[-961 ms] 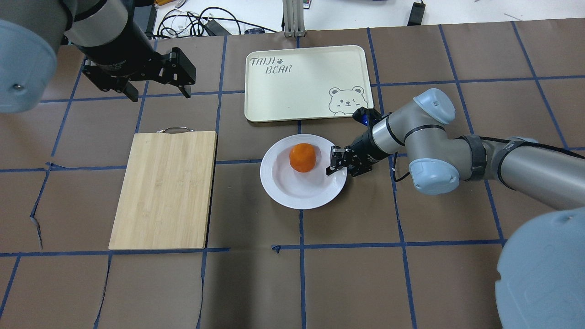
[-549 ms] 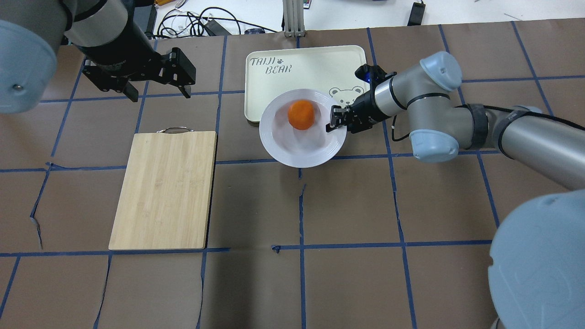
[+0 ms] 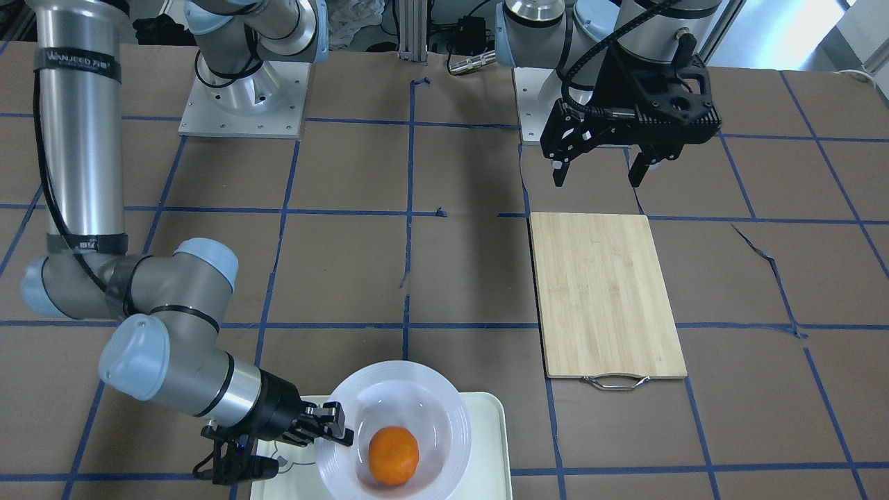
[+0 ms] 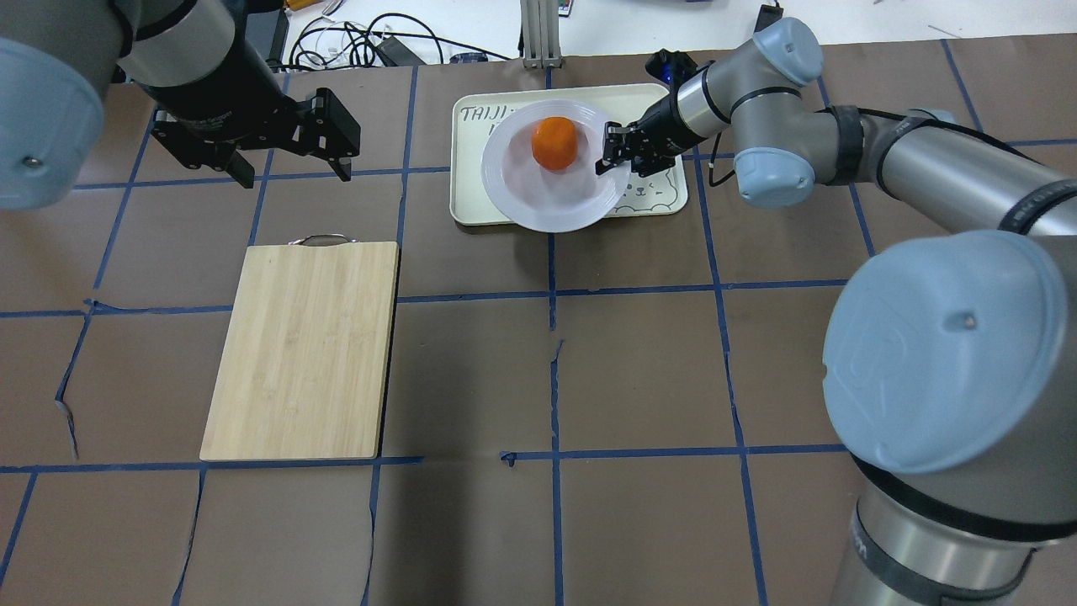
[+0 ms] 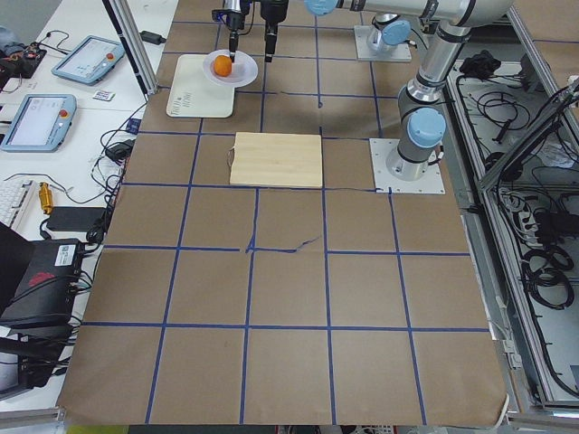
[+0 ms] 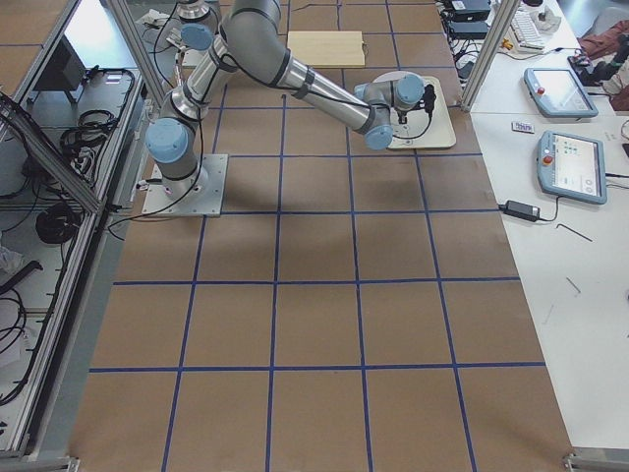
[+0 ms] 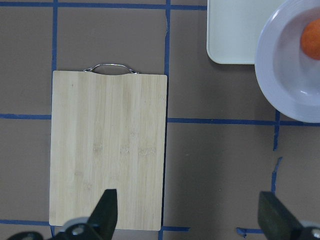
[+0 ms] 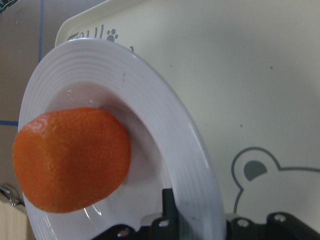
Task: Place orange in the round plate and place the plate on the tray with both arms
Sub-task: 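Slide the plate with the right gripper onto the bear-printed tray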
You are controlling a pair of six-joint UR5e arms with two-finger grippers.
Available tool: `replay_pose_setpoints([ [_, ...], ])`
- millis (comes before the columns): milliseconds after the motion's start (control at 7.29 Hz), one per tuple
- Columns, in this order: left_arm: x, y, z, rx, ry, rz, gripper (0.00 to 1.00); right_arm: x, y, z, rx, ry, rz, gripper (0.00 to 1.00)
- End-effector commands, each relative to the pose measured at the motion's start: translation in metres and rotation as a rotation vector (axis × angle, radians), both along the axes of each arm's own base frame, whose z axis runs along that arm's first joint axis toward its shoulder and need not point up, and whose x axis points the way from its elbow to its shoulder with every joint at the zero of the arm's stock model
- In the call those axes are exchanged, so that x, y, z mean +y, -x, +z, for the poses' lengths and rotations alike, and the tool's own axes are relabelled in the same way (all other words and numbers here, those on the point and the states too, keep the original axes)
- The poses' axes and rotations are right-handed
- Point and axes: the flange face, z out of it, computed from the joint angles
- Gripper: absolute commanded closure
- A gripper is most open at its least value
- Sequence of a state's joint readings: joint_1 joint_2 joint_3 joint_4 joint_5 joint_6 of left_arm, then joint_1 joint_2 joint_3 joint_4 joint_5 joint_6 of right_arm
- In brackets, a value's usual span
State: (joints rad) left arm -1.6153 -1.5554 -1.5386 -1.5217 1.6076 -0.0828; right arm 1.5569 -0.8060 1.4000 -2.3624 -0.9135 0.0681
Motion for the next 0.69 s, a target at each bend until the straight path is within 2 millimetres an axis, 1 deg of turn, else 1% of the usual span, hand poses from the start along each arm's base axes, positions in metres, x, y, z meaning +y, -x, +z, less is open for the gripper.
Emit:
replay_pose_setpoints([
  [0,0.000,0.000,0.000,0.000,0.000,0.000,0.00,-0.024,-0.001,-0.026,-0.004,-0.014,-0.014,1.00],
  [137,0.000,0.000,0.000,0.000,0.000,0.000,0.00,-0.024,-0.001,-0.026,-0.006,-0.021,-0.021,0.99],
  [275,0.000,0.000,0.000,0.000,0.000,0.000,0.00,-0.024,0.000,-0.027,0.004,-0.019,-0.022,0.73],
  [412,0.000,0.000,0.000,0.000,0.000,0.000,0.00,-0.024,0.001,-0.021,0.007,-0.017,-0.031,0.01],
  [549,0.000,0.000,0.000,0.000,0.000,0.000,0.00,-0.023,0.003,-0.009,0.013,-0.028,-0.048,0.00],
])
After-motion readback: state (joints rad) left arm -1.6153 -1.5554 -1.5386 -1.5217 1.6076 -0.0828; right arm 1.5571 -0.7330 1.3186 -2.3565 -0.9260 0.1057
